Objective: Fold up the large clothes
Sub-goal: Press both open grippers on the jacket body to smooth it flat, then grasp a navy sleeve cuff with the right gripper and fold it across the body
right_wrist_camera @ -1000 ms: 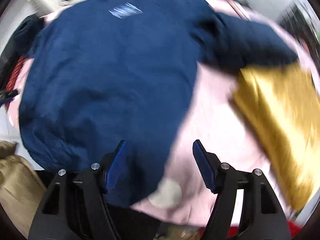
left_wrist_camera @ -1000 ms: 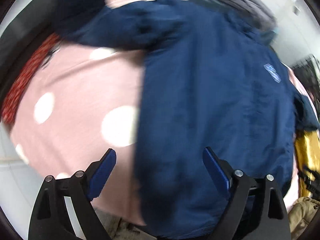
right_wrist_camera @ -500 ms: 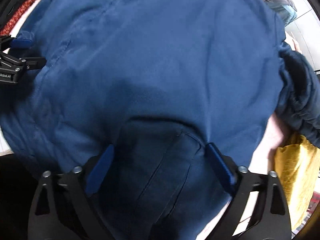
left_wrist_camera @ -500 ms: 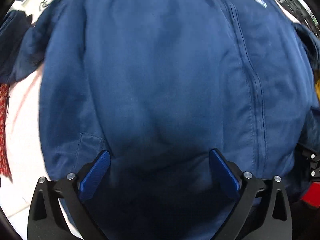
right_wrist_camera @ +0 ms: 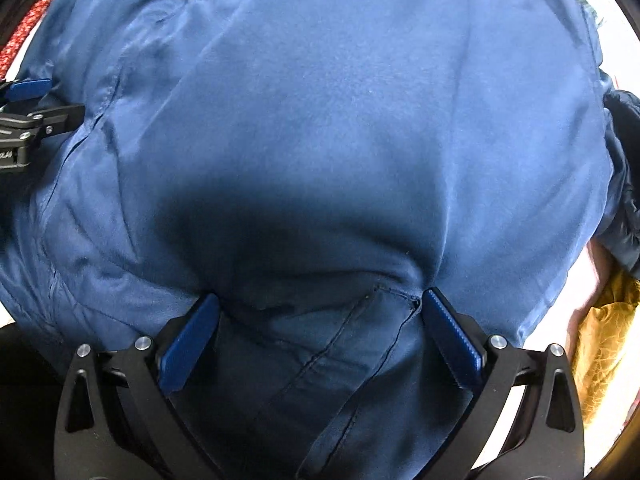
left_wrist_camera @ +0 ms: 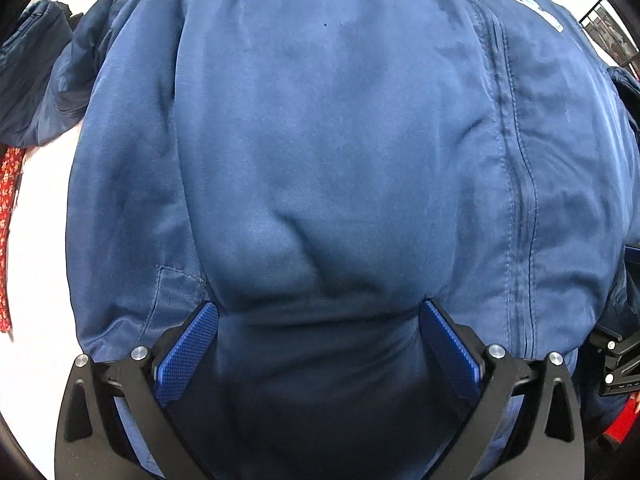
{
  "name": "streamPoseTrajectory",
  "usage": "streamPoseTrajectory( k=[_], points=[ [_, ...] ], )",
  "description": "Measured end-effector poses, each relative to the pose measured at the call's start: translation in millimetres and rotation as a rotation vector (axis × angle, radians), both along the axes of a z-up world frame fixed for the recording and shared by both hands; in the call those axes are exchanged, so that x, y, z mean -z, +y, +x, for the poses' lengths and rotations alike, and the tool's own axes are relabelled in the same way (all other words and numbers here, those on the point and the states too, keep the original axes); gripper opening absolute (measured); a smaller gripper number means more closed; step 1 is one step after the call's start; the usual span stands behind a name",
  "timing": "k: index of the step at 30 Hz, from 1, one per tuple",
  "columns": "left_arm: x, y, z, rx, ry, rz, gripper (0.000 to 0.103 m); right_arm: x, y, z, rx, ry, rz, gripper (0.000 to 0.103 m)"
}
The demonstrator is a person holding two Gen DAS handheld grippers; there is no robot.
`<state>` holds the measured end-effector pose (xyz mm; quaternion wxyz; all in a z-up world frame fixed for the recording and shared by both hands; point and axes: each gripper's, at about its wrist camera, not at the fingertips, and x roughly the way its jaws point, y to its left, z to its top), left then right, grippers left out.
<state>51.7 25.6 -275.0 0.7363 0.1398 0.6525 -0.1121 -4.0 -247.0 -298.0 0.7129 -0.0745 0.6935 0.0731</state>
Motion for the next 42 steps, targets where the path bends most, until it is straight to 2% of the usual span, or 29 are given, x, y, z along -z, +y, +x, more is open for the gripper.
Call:
streamPoseTrajectory(
  k=[2,5,8,13,15,18,22,23,24,26,29,32,36,38,39,40,42],
  points=[
    [-1.5,0.0,-4.4,0.000,-0.005,0.001,0.099,-2.8,-5.0,-8.1,-0.003,-0.032,0.001,0.099],
    [-8.4,-0.7,-8.7,0.001,0.007,0.008,0.098,-7.1,-4.2,-7.6,0.008,-0.030,-0.019,0.099],
    [-13.9,-5.0,-3.5,-0.014,0.034,0.017,0.097,-21.4,13.8,-16.8,0.019,-0.026,-0.042,0.098],
    [-29.1,-8.5,6.9,-0.072,0.031,-0.043,0.097,-66.2,-3.1,-12.2,0.074,-0.182,-0.076,0.098],
    [-34.9,-6.9,9.6,-0.093,0.034,-0.055,0.097,-83.5,-22.9,-7.6,0.109,-0.240,-0.155,0.098],
    [-45.5,-3.0,13.3,-0.119,0.034,-0.074,0.097,-98.2,-50.9,-0.4,0.150,-0.272,-0.257,0.098],
    [-52.6,-3.7,9.1,-0.107,0.039,-0.061,0.097,-121.8,-83.5,7.4,0.165,-0.363,-0.383,0.098],
    [-53.3,-3.8,6.2,-0.101,0.041,-0.054,0.097,-122.3,-89.9,10.2,0.141,-0.365,-0.444,0.098],
    [-52.1,-2.4,3.7,-0.097,0.045,-0.049,0.097,-110.9,-85.8,13.8,0.123,-0.365,-0.475,0.098],
    [-47.0,-2.6,-5.5,-0.094,0.052,-0.037,0.097,-108.2,-98.8,16.1,0.076,-0.360,-0.532,0.098],
    [-47.6,-1.0,-11.8,-0.103,0.057,-0.034,0.097,-95.8,-108.3,25.4,0.045,-0.350,-0.531,0.098],
    [-50.9,-1.1,-18.8,-0.109,0.051,-0.025,0.097,-101.0,-122.9,33.4,0.035,-0.344,-0.552,0.096],
    [-55.2,-9.5,-36.7,-0.113,0.047,-0.005,0.097,-77.8,-134.7,54.6,0.025,-0.334,-0.565,0.094],
    [-60.0,-17.0,-46.9,-0.112,0.047,0.005,0.097,-66.2,-143.0,64.1,0.028,-0.329,-0.588,0.086],
    [-62.2,-19.2,-52.0,-0.112,0.045,0.010,0.097,-64.4,-147.6,66.8,0.038,-0.329,-0.591,0.078],
    [-61.3,-26.4,-58.0,-0.114,0.044,0.013,0.097,-65.1,-155.9,70.0,0.062,-0.326,-0.571,0.065],
    [-67.8,-26.5,-62.9,-0.116,0.048,0.015,0.097,-67.3,-170.7,73.0,0.129,-0.315,-0.491,0.051]
  ],
)
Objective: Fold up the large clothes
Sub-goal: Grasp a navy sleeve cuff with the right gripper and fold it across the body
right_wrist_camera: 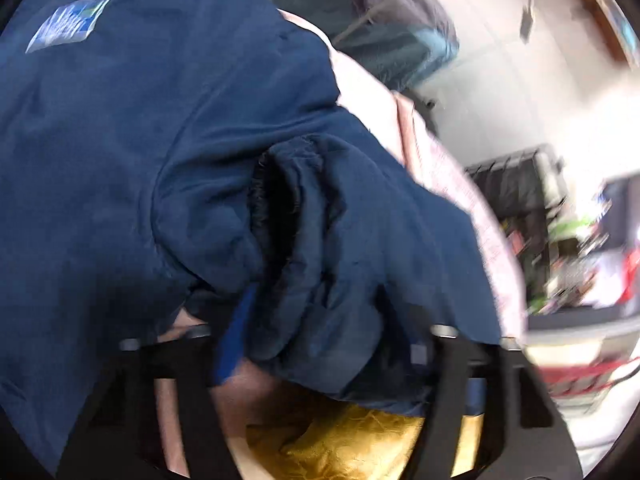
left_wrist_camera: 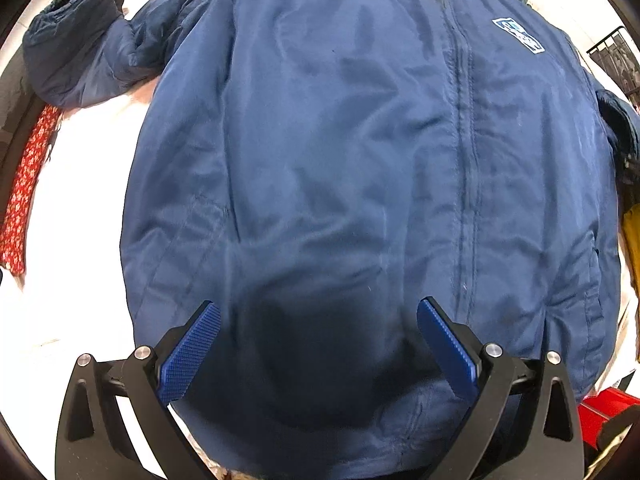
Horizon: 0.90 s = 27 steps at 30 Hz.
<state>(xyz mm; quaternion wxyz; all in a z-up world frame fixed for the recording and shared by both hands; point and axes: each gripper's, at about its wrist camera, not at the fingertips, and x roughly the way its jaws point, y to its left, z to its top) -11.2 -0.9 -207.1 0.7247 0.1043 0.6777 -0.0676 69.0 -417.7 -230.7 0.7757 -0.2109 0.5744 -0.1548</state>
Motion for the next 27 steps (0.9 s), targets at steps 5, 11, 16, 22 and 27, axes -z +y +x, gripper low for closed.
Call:
streamPoseTrajectory(
  k=[5,11,16,22,27],
  points=[
    [-15.2,-10.4,-23.1,-0.010,-0.009,-0.008,0.097,-46.6,-66.7,-11.9,0.295,-0.169,0.414,0.027],
    [-33.0,-11.6,-36.0,-0.051,-0.033,-0.053,0.097,-106.6,-154.5,-47.3,0.552,-0.422,0.840,0.024],
    [-37.6,-1.7,-14.2,-0.027,-0.042,-0.088,0.097,-144.2,-149.1,-54.2,0.510,-0.471,0.881,0.024],
    [-45.8,5.5,13.4,0.044,-0.062,-0.125,0.097,-168.0,-53.6,-5.0,0.423,-0.465,1.015,0.025],
    [-61.9,39.7,41.6,0.053,-0.133,-0.136,0.097,-179.3,59.5,70.0,0.284,-0.397,1.103,0.025]
  ],
)
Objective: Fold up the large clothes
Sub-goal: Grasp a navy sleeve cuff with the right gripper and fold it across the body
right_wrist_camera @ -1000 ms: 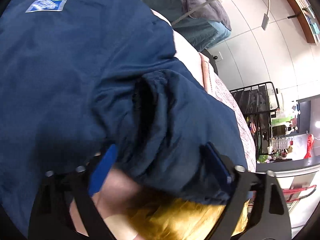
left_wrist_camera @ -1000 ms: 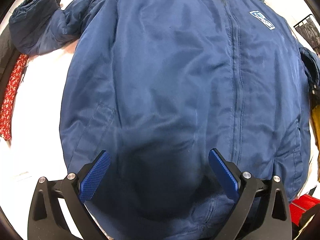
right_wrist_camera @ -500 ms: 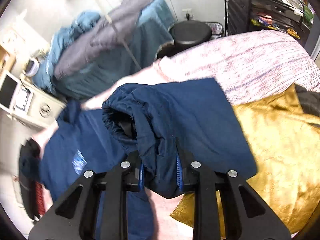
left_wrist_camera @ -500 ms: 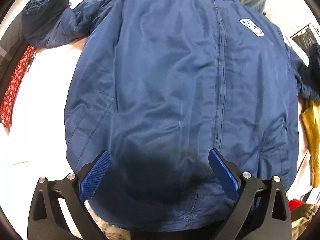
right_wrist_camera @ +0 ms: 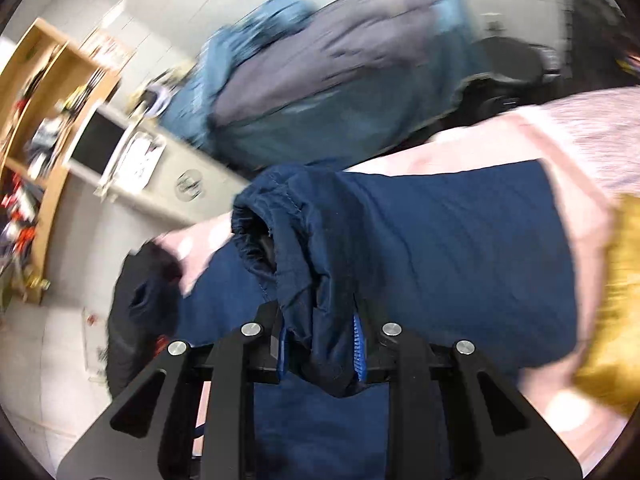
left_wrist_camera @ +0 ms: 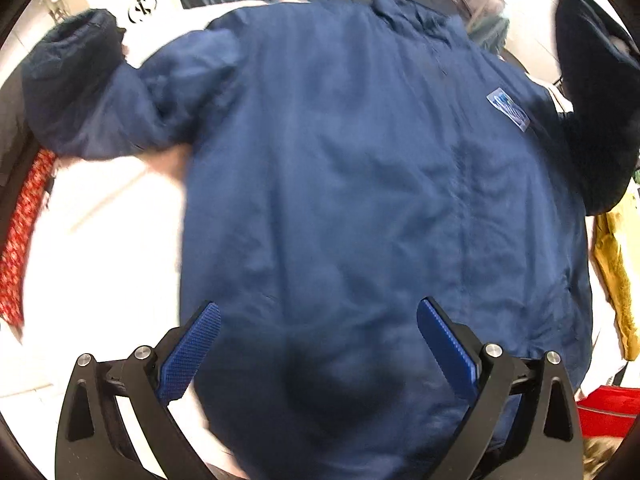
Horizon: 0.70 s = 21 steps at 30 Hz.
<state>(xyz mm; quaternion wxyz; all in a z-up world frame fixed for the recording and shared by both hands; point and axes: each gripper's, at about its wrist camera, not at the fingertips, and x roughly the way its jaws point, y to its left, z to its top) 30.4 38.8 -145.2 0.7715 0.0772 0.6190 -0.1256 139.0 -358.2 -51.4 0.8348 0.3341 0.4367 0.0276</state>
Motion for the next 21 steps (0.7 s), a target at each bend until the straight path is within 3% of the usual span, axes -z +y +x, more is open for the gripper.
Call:
streamPoseTrajectory(
  k=[5,9,11,12,13,15,18,21],
  points=[
    [7.4,54.5,13.9,0.000,-0.019,0.040,0.097,23.7,120.7,70.1,-0.123,0.045,-0.043,0.025],
    [23.3,95.8,18.0,-0.009,0.019,0.050,0.097,66.1,172.5,94.2,-0.140,0.152,-0.155,0.025],
    [26.9,110.0,19.2,-0.014,0.036,0.047,0.097,90.1,186.7,99.7,-0.151,0.208,-0.181,0.030],
    [29.1,115.5,20.8,-0.016,0.045,0.044,0.097,98.9,189.3,101.7,-0.157,0.237,-0.180,0.042],
    [31.8,119.9,23.3,-0.013,0.057,0.039,0.097,108.0,190.1,101.6,-0.158,0.274,-0.171,0.060],
    [35.2,121.7,29.0,0.008,0.069,0.035,0.097,112.8,187.5,90.3,-0.132,0.293,-0.165,0.074],
    [32.5,114.9,40.0,0.055,0.052,0.044,0.097,98.2,187.7,81.3,-0.147,0.261,-0.172,0.075],
    [14.3,94.6,53.6,0.096,0.003,0.019,0.097,80.7,184.3,69.1,-0.151,0.228,-0.293,0.079]
  ],
)
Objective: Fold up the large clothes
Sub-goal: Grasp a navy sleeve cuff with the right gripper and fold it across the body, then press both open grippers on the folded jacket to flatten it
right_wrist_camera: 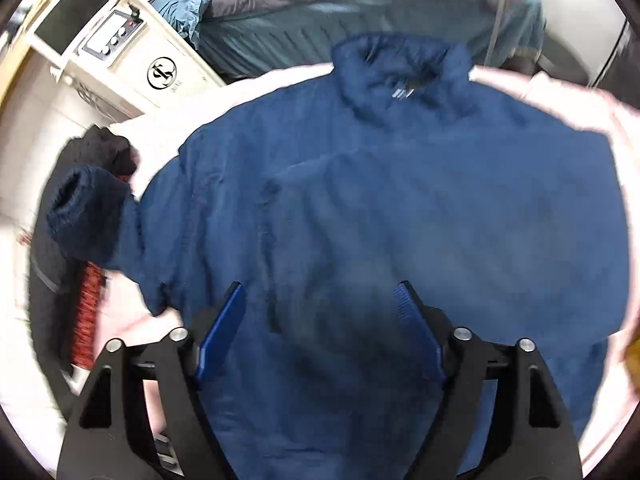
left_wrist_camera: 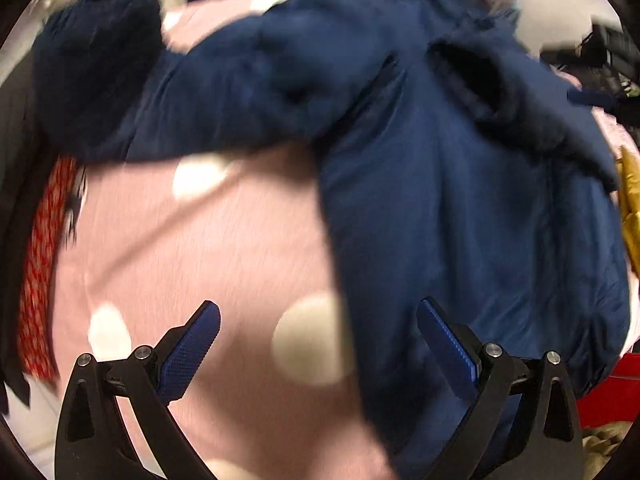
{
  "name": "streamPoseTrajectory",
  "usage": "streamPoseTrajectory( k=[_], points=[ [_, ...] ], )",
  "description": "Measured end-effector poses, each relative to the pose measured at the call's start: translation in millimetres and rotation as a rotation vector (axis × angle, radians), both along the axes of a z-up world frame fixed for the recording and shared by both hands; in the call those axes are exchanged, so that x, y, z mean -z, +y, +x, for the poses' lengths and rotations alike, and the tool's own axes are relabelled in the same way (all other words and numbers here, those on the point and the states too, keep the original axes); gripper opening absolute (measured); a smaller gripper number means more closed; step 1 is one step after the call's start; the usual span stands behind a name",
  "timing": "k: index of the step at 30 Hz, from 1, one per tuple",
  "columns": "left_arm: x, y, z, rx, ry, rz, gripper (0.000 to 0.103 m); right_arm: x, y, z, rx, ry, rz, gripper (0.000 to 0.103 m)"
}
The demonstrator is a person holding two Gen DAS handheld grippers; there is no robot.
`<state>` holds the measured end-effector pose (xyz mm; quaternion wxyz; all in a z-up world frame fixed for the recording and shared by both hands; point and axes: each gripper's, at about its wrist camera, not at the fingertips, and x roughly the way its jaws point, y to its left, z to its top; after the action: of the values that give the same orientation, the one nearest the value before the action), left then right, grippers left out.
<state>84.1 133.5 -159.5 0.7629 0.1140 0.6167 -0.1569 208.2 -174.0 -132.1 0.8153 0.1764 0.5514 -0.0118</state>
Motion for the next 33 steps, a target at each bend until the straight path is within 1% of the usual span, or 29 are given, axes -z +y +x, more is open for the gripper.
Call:
streamPoseTrajectory(
  k=[2,4,7,9,12,15,18,20,21,23,25,27,30,33],
  points=[
    [-16.2,-21.9,10.5,0.032,-0.027,-0.054,0.097,-2.7,-14.3,-4.4,0.012,-0.008,-0.064,0.079],
    [-29.6,-50.3,20.8,0.078,-0.035,-0.113,0.097,-1.0,-33.5,-9.0,0.046,0.006,-0.098,0.079],
    [-45.0,-98.0,34.5,0.157,-0.052,-0.165,0.097,7.7,-78.5,-19.8,0.147,0.034,-0.084,0.079],
    [-54.4,-135.3,50.2,0.203,-0.077,-0.169,0.097,18.2,-109.6,-28.2,0.214,0.067,-0.067,0.079],
    [-56.8,-182.9,68.0,0.233,-0.059,-0.174,0.097,31.0,-139.3,-33.3,0.265,0.099,-0.038,0.079],
    [-40.7,-206.9,80.8,0.222,-0.022,-0.169,0.097,42.7,-158.7,-33.0,0.268,0.130,-0.030,0.079],
    [-4.1,-225.2,93.5,0.202,0.040,-0.097,0.097,58.9,-166.2,-28.3,0.224,0.171,-0.043,0.082],
    [26.7,-229.4,96.2,0.179,0.121,-0.060,0.097,74.3,-166.3,-25.7,0.190,0.197,-0.046,0.084],
    [45.8,-229.0,98.6,0.151,0.174,-0.042,0.098,79.9,-164.1,-22.7,0.174,0.207,-0.049,0.087],
    [69.8,-225.0,102.5,0.116,0.230,-0.026,0.098,94.3,-156.2,-16.7,0.119,0.245,-0.091,0.089],
    [79.7,-226.0,105.1,0.118,0.231,-0.018,0.098,105.1,-147.1,-9.6,0.067,0.285,-0.134,0.094],
    [82.3,-230.9,105.7,0.140,0.225,0.011,0.098,115.2,-139.9,-1.5,0.037,0.315,-0.190,0.096],
    [86.8,-235.0,110.0,0.128,0.234,0.034,0.099,126.9,-141.6,7.3,0.061,0.348,-0.185,0.097],
    [89.2,-236.9,113.9,0.117,0.237,0.039,0.099,132.2,-141.8,12.9,0.070,0.353,-0.199,0.098]
  ],
)
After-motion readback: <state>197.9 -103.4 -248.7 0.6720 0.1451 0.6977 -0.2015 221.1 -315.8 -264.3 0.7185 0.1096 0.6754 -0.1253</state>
